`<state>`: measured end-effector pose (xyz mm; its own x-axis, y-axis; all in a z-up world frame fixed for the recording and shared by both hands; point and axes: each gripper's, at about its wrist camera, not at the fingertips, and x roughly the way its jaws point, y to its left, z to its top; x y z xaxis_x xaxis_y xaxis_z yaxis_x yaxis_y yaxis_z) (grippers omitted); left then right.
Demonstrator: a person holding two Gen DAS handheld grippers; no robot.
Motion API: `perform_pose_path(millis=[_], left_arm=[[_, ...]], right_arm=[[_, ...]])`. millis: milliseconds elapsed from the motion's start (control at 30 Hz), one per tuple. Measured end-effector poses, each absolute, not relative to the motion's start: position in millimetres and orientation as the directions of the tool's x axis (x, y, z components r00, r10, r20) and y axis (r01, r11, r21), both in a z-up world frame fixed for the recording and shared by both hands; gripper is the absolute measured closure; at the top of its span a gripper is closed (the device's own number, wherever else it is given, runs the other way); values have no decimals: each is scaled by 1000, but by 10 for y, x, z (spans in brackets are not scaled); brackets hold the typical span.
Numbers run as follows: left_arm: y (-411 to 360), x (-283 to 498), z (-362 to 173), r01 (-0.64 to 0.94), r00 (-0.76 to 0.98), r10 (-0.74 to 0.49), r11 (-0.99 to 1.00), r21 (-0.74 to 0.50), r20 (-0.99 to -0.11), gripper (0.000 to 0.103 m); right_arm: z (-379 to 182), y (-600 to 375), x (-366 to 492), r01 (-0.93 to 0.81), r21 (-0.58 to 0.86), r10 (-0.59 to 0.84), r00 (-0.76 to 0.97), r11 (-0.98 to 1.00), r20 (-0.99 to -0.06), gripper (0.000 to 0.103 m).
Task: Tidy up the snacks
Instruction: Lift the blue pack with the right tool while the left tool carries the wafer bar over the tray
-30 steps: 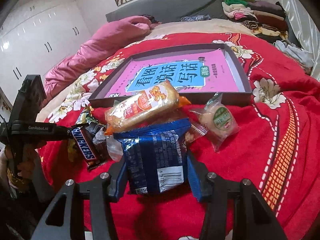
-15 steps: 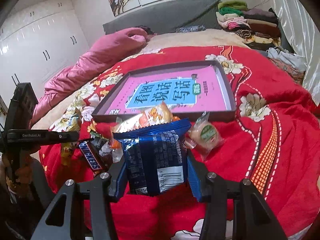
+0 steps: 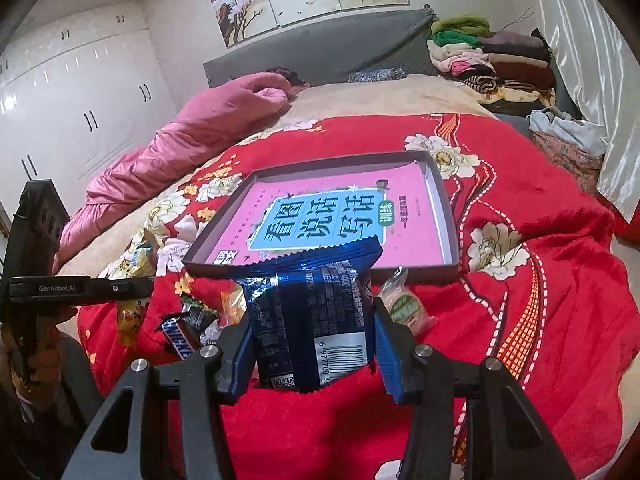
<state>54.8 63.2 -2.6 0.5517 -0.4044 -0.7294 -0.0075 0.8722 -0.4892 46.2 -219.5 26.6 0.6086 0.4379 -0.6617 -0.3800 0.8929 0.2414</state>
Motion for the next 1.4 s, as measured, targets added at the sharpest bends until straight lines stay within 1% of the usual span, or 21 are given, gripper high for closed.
perform_pose_path(millis=[200, 1233, 1400], left_arm=[[597, 587, 62, -1, 571, -381, 885, -465, -727, 90], [392, 1125, 287, 31, 620, -383, 884, -467, -684, 90], [403, 1199, 262, 26, 617, -378, 886, -462, -691, 90]], right_arm=[[309, -2203, 524, -371, 230, 425, 623, 900, -657, 51], [560, -2343, 915, -308, 208, 368, 697, 929, -615, 51], [595, -2324, 975, -303, 197, 359, 706, 932, -611, 51]])
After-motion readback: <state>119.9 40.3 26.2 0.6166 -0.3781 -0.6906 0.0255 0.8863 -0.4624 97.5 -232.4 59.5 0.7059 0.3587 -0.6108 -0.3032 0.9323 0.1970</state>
